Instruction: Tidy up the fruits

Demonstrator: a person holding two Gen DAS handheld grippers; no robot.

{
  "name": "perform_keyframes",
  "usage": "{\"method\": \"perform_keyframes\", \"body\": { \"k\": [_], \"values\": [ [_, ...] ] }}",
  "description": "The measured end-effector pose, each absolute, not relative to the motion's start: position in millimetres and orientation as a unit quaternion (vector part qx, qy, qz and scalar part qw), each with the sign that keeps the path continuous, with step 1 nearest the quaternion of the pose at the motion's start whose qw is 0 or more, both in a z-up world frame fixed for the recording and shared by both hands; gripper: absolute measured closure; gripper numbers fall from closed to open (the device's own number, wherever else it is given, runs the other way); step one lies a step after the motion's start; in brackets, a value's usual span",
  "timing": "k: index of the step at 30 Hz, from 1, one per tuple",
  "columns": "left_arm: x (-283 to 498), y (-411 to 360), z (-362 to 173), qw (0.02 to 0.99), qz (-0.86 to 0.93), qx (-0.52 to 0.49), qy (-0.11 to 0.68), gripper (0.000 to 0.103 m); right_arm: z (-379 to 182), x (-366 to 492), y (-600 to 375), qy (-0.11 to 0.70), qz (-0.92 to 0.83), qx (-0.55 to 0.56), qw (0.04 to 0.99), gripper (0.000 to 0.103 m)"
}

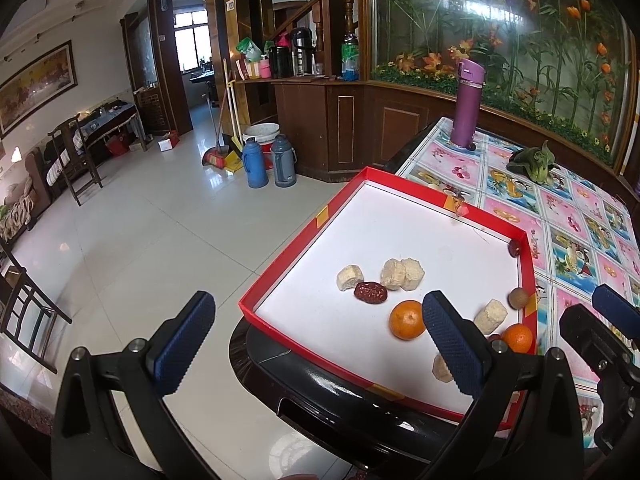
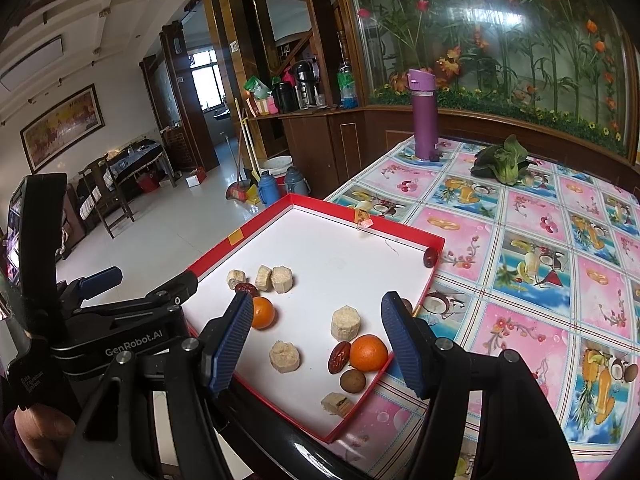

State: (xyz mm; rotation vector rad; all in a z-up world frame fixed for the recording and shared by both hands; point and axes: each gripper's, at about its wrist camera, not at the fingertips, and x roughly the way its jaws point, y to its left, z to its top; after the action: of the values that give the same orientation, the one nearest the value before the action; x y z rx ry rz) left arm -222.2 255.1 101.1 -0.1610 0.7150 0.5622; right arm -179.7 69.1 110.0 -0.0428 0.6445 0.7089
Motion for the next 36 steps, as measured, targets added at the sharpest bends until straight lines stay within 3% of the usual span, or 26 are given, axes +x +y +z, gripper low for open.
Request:
{"method": "perform_keyframes", "body": {
  "k": [36],
  "values": [
    [-220.3, 248.8, 93.4, 0.897, 0.27, -0.071, 0.343, 0.0, 106.5, -179.4, 68.6, 0.308, 0.341, -0.023, 0.888, 0.037]
  ]
}}
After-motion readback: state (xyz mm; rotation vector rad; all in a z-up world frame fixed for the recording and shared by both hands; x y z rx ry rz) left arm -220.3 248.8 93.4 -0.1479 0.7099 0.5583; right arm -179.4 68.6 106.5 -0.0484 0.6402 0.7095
